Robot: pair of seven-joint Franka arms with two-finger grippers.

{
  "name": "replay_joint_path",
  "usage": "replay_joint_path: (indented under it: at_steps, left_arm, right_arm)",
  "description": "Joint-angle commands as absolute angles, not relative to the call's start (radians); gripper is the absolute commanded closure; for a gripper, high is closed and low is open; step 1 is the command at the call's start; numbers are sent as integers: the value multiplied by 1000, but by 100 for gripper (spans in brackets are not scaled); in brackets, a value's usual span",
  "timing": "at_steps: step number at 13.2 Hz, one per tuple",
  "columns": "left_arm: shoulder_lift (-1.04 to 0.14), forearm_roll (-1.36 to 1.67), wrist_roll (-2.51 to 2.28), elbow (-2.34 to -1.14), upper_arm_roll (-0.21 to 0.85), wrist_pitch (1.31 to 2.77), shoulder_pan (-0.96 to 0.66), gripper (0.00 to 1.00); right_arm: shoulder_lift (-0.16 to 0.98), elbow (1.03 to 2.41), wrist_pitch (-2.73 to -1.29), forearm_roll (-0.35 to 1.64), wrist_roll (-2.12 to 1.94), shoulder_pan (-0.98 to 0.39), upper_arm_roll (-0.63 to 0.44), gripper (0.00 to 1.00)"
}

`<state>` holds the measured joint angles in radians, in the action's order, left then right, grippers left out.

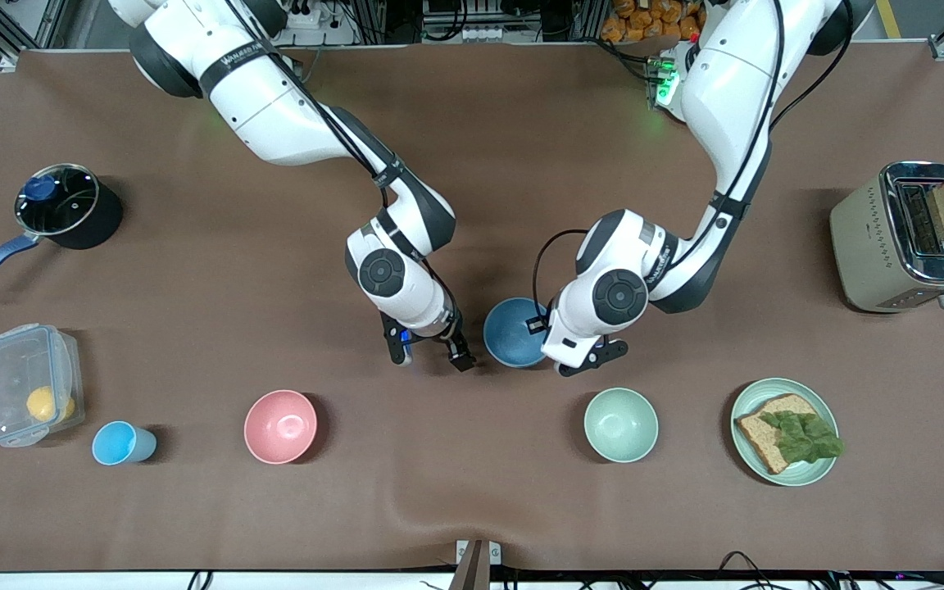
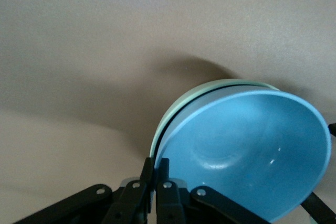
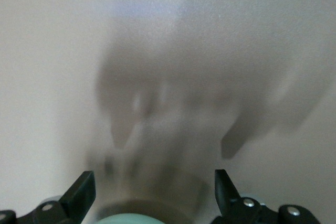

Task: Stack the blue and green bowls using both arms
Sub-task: 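Open the left gripper to release the blue bowl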

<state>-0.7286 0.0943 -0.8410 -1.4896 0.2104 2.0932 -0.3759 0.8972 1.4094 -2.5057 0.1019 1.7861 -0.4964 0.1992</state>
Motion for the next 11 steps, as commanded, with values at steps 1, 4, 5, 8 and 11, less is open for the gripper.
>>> replay_joint_path:
  at_steps: [1, 4, 5, 8, 11]
  left_arm:
    - [-738, 136, -851, -1477, 204, 2100, -387, 98]
    - [-738, 138, -847, -1476, 204, 2100, -385, 48]
    - [-736, 137, -841, -1474, 204, 2100, -382, 0]
    - [-706, 126, -847, -1467, 202, 2099, -370, 0]
    - [-583, 120, -844, -1473, 187, 2059, -328, 0]
  right_arm:
    - [914, 1384, -2511, 107, 1805, -502, 199, 0]
    - [914, 1384, -2511, 104, 1804, -502, 199, 0]
    - [914, 1384, -2511, 104, 1804, -502, 198, 0]
    - [914, 1384, -2511, 100, 1804, -509, 198, 0]
    - [914, 1384, -2511, 100, 1802, -509, 198, 0]
